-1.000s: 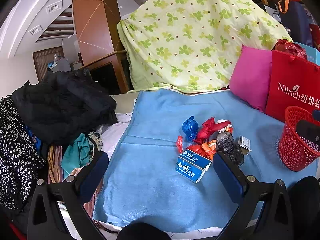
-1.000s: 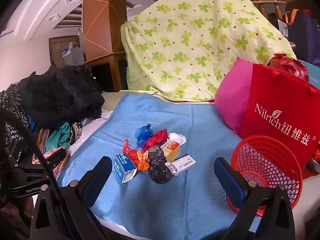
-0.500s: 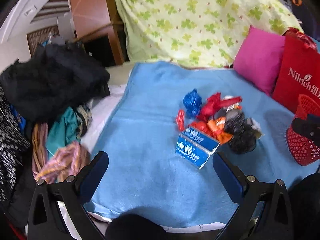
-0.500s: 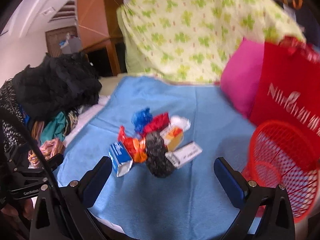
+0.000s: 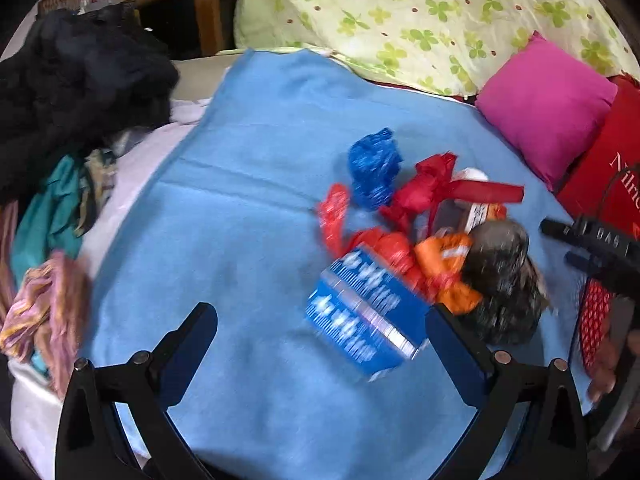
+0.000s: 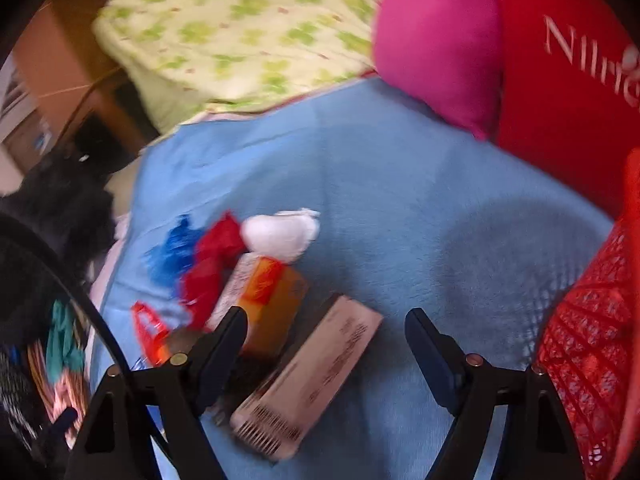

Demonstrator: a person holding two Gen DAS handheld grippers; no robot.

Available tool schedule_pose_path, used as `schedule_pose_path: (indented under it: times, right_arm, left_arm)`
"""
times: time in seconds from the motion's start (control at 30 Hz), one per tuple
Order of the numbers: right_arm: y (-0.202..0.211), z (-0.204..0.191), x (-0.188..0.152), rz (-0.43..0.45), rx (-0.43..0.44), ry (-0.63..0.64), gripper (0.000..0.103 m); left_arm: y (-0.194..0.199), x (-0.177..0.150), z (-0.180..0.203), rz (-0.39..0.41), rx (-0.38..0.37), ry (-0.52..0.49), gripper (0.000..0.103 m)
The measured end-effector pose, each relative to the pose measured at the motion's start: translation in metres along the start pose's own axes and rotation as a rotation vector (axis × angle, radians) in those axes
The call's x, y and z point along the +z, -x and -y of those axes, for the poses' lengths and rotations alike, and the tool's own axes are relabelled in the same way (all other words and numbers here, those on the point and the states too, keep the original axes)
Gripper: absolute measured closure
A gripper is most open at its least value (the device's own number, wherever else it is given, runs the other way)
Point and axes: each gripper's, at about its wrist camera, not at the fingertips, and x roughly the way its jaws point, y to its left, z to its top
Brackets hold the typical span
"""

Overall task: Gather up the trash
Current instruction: 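Move left tool toward blue toothpaste box while right tool reaches white leaflet, then grasp and lift toothpaste box with left tool while right tool grasps leaflet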

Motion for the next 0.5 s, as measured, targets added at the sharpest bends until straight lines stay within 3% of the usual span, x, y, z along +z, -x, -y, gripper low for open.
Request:
schedule_pose_path:
  times: [0.2,0.3,0.37,0.4,0.47,0.5]
  right_arm:
    - [-0.04,0.014,0.008,-0.14,0.03,-0.094,0.023]
    - [-0.048,0.005,0.004,-0.178,-0.009,-0.054,0.029]
    - [-0.053,-0.002,0.002,-0.199,-0.013,-0.03,0.039]
    - [-0.054,-0.002,-0.001,-0.207,-0.009,-0.018,0.042]
    - [-0.055,-0.003,-0.004,-0.21,0.014,-0.008,0.049]
    - [-0.054,-0.004,-0.005,-0.203,0.022,0.005,0.05]
  left_arm:
    - [-0.039,0.018,0.026,-0.085,0.0,0.004,0.0]
    - [-0.05,0.019,0.032,-0.112,0.012,0.005,0.0]
    - [-0.057,0.015,0.034,-0.135,0.018,0.004,0.001]
    - [-0.06,0.014,0.034,-0.148,0.019,0.002,0.003]
    - [-0.068,0.008,0.032,-0.193,0.013,0.005,0.021]
    - [-0.069,0.005,0.03,-0.212,-0.004,0.014,0.024]
